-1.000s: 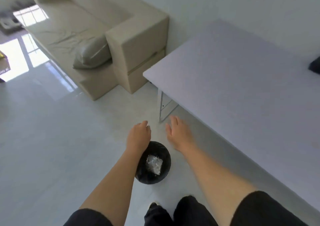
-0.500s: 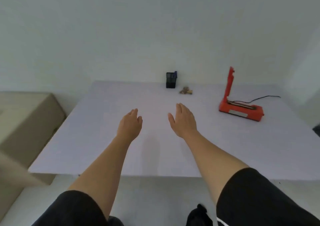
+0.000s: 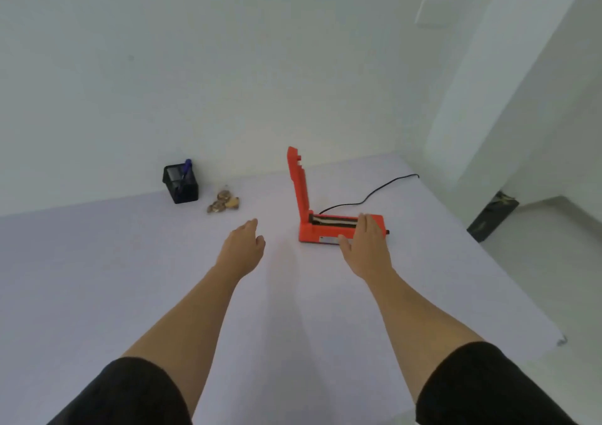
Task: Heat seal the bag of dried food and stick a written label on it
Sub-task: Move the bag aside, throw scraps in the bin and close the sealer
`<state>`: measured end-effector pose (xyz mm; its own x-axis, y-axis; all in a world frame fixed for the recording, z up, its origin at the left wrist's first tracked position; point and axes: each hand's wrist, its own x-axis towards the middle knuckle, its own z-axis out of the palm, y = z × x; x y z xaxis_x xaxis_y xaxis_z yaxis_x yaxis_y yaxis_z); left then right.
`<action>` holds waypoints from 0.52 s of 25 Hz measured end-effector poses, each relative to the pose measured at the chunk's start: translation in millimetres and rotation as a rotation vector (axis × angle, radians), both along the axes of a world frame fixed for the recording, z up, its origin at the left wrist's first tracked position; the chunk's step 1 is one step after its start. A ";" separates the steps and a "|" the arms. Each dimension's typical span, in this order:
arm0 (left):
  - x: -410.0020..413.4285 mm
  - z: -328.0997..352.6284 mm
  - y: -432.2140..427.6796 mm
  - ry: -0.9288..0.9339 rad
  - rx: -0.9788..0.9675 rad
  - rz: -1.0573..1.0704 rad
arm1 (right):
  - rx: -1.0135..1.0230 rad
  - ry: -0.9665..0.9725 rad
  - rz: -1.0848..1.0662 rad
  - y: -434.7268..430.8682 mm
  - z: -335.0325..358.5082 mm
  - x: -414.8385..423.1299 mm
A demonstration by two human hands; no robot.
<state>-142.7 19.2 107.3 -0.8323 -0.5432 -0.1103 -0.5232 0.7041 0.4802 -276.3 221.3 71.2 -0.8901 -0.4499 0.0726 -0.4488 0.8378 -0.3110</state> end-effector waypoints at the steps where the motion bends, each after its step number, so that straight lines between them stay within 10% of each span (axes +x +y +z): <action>1: -24.8 -3.1 2.9 -0.008 0.014 -0.003 | 0.010 -0.006 -0.023 8.0 -6.0 -22.9; 13: -136.2 -49.0 39.8 0.091 0.383 0.097 | 0.041 -0.418 -0.252 35.0 -75.6 -115.1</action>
